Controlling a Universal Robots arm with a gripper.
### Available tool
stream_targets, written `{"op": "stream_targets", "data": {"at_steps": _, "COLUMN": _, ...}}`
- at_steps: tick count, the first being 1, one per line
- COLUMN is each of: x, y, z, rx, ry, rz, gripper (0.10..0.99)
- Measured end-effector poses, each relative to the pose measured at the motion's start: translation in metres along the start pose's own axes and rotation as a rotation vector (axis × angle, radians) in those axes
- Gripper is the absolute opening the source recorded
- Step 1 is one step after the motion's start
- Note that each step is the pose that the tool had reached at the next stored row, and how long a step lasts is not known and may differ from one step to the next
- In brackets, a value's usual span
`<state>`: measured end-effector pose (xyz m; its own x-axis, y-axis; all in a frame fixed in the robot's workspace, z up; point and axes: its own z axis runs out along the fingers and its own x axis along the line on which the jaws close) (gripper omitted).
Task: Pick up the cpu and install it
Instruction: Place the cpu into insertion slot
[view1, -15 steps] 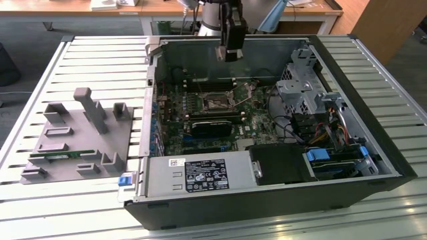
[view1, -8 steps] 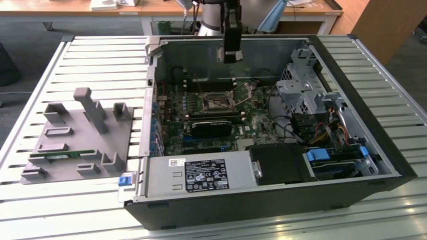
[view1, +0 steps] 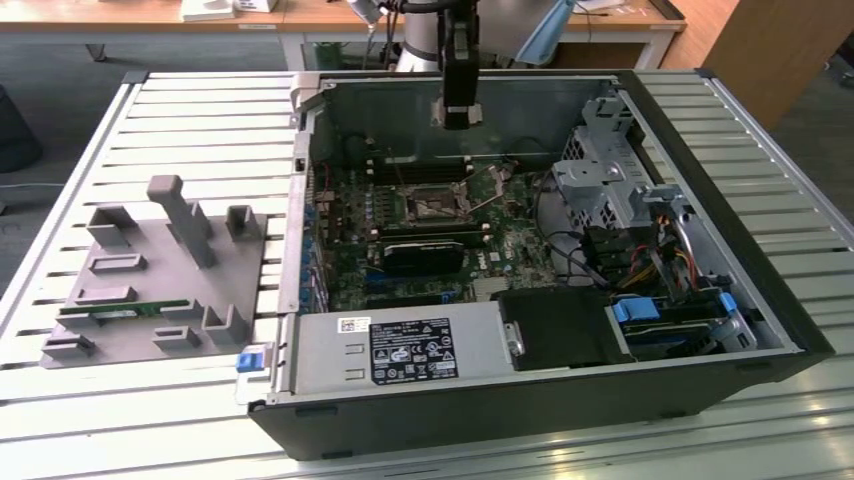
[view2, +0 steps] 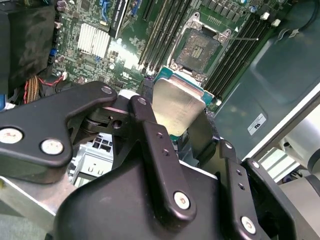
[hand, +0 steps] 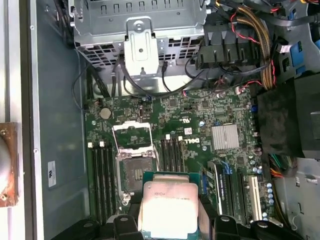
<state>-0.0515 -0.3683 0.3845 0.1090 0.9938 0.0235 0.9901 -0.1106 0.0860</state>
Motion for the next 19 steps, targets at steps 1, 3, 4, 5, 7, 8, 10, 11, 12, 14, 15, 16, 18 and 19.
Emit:
{"op": "stream_targets", "data": {"at_steps": 1, "x": 0.0000, "y": -0.0001, "z": 0.0004, "rx": 0.000, "ry": 0.0000, "rz": 0.000, "gripper": 0.529}}
{"op": "stream_targets", "data": {"at_steps": 3, "x": 0.0000, "y": -0.0002, "z": 0.0012, "rx": 0.000, "ry": 0.0000, "rz": 0.000, "gripper": 0.529}}
{"op": "stream_targets", "data": {"at_steps": 4, "x": 0.0000, "y": -0.0003, "z": 0.0016, "rx": 0.000, "ry": 0.0000, "rz": 0.000, "gripper": 0.529}}
{"op": "stream_targets", "data": {"at_steps": 5, "x": -0.0001, "y": -0.0003, "z": 0.0019, "rx": 0.000, "ry": 0.0000, "rz": 0.000, "gripper": 0.529}}
{"op": "stream_targets", "data": {"at_steps": 7, "x": -0.0001, "y": -0.0004, "z": 0.0025, "rx": 0.000, "ry": 0.0000, "rz": 0.000, "gripper": 0.529}}
{"op": "stream_targets", "data": {"at_steps": 8, "x": -0.0001, "y": -0.0004, "z": 0.0028, "rx": 0.000, "ry": -0.0001, "rz": 0.000, "gripper": 0.529}}
{"op": "stream_targets", "data": {"at_steps": 10, "x": -0.0001, "y": -0.0004, "z": 0.0034, "rx": 0.000, "ry": 0.0000, "rz": 0.000, "gripper": 0.529}}
{"op": "stream_targets", "data": {"at_steps": 11, "x": -0.0001, "y": -0.0005, "z": 0.0037, "rx": 0.000, "ry": 0.0000, "rz": 0.000, "gripper": 0.529}}
{"op": "stream_targets", "data": {"at_steps": 12, "x": -0.0001, "y": -0.0005, "z": 0.0041, "rx": 0.000, "ry": 0.0000, "rz": 0.000, "gripper": 0.529}}
{"op": "stream_targets", "data": {"at_steps": 14, "x": -0.0001, "y": -0.0005, "z": 0.0047, "rx": 0.000, "ry": 0.0000, "rz": 0.000, "gripper": 0.529}}
{"op": "stream_targets", "data": {"at_steps": 15, "x": -0.0001, "y": -0.0006, "z": 0.0050, "rx": 0.000, "ry": 0.0000, "rz": 0.000, "gripper": 0.529}}
{"op": "stream_targets", "data": {"at_steps": 16, "x": -0.0001, "y": -0.0006, "z": 0.0053, "rx": 0.000, "ry": 0.0000, "rz": 0.000, "gripper": 0.529}}
{"op": "stream_targets", "data": {"at_steps": 18, "x": -0.0002, "y": -0.0006, "z": 0.0058, "rx": 0.000, "ry": 0.0000, "rz": 0.000, "gripper": 0.529}}
{"op": "stream_targets", "data": {"at_steps": 19, "x": -0.0002, "y": -0.0007, "z": 0.0060, "rx": 0.000, "ry": 0.0000, "rz": 0.000, "gripper": 0.529}}
